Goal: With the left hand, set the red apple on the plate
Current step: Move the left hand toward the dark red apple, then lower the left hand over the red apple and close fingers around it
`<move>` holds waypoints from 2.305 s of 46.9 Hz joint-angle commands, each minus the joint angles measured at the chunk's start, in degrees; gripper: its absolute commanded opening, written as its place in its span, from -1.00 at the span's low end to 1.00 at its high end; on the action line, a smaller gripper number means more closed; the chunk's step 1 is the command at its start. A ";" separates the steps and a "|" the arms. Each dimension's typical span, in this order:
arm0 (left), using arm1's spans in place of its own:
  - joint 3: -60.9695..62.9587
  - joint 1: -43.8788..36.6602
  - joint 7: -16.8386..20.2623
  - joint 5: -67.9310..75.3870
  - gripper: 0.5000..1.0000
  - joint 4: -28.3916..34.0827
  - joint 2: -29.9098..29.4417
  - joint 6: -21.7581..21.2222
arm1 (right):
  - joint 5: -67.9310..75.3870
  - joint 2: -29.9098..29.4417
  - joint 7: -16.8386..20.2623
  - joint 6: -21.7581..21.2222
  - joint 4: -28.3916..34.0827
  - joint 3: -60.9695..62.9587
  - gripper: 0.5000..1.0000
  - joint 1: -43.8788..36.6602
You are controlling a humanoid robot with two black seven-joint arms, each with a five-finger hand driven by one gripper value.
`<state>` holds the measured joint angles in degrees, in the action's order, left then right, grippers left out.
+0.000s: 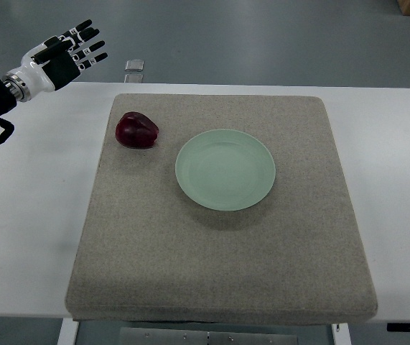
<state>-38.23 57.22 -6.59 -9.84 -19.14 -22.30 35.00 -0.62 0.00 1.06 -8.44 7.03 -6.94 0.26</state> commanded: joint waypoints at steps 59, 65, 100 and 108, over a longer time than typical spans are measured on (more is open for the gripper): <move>4.38 10.01 16.96 71.97 0.96 -27.69 -14.88 0.00 | 0.00 0.00 0.00 0.00 0.00 0.00 0.86 0.00; 9.31 12.04 17.05 75.58 0.94 -33.41 -16.02 0.00 | 0.00 0.00 0.00 -0.08 0.00 0.00 0.86 0.00; 29.44 14.24 16.88 95.01 0.97 -38.69 -13.83 -13.29 | 0.00 0.00 0.00 0.00 0.00 0.00 0.86 0.00; 29.53 12.83 16.70 95.01 0.97 -36.84 -11.28 -13.38 | 0.00 0.00 0.00 0.00 0.00 0.00 0.86 0.00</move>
<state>-8.70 70.40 10.18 85.17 -56.37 -34.24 21.69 -0.61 0.00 1.05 -8.46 7.03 -6.94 0.27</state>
